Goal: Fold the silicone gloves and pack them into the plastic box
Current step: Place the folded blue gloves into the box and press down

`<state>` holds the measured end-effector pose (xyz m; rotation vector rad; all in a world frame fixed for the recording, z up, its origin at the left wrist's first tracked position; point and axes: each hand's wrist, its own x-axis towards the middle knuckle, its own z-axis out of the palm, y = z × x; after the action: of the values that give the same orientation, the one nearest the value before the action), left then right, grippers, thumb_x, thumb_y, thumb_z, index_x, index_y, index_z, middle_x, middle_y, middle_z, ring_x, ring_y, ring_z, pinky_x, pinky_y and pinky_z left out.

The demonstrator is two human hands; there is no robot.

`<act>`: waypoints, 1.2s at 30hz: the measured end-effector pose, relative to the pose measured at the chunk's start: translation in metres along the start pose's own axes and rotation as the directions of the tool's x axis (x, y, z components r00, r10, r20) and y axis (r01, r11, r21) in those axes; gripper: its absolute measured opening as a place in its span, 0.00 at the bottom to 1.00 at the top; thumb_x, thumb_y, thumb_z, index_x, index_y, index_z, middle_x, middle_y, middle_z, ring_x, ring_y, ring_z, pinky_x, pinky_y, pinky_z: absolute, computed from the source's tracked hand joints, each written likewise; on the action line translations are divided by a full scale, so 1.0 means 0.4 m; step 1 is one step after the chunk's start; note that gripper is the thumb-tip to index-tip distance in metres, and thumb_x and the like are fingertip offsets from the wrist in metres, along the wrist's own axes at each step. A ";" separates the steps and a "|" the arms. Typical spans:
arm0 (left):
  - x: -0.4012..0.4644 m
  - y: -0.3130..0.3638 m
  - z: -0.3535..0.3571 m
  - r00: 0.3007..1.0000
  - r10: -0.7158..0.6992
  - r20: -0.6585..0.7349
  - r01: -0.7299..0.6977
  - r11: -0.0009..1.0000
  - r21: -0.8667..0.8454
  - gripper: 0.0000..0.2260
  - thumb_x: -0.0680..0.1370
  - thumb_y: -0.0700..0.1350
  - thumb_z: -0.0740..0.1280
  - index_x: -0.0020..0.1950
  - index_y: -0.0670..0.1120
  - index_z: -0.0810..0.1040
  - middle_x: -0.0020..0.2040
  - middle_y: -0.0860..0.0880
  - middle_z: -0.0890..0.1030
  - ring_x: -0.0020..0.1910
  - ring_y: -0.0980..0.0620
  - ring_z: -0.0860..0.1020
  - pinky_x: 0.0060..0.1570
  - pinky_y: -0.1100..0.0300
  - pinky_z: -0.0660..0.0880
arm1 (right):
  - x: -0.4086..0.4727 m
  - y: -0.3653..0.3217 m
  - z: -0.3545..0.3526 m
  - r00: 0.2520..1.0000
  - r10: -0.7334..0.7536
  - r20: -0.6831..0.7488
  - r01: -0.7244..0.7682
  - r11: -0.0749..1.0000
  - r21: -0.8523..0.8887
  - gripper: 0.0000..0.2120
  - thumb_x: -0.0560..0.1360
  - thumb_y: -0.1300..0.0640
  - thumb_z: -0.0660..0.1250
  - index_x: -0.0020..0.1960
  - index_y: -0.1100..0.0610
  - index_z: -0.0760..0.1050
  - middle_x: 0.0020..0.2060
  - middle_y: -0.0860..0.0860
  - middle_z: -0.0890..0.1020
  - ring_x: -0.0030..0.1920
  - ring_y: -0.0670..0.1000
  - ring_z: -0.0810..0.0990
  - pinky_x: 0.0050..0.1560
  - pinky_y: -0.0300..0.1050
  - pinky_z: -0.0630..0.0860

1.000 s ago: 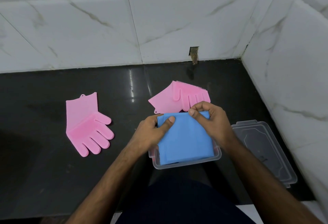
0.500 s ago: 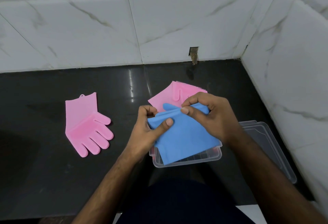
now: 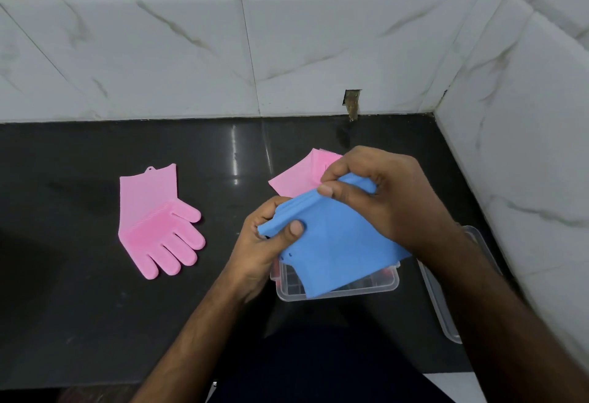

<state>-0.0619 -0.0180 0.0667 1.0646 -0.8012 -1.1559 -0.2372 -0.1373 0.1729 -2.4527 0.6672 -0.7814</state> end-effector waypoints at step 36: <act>0.079 -0.069 0.031 0.917 -0.136 -0.375 0.376 0.607 0.700 0.21 0.79 0.55 0.68 0.33 0.43 0.69 0.30 0.48 0.74 0.27 0.55 0.70 0.23 0.67 0.65 | -0.220 0.159 0.181 0.912 0.409 0.038 -0.406 0.911 -0.070 0.13 0.84 0.61 0.59 0.65 0.55 0.77 0.60 0.48 0.77 0.57 0.48 0.78 0.59 0.46 0.75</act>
<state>-0.0744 -0.0532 0.0439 2.0826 -0.9442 -0.8470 -0.2741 -0.1146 0.0496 -2.2591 1.1501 -0.5345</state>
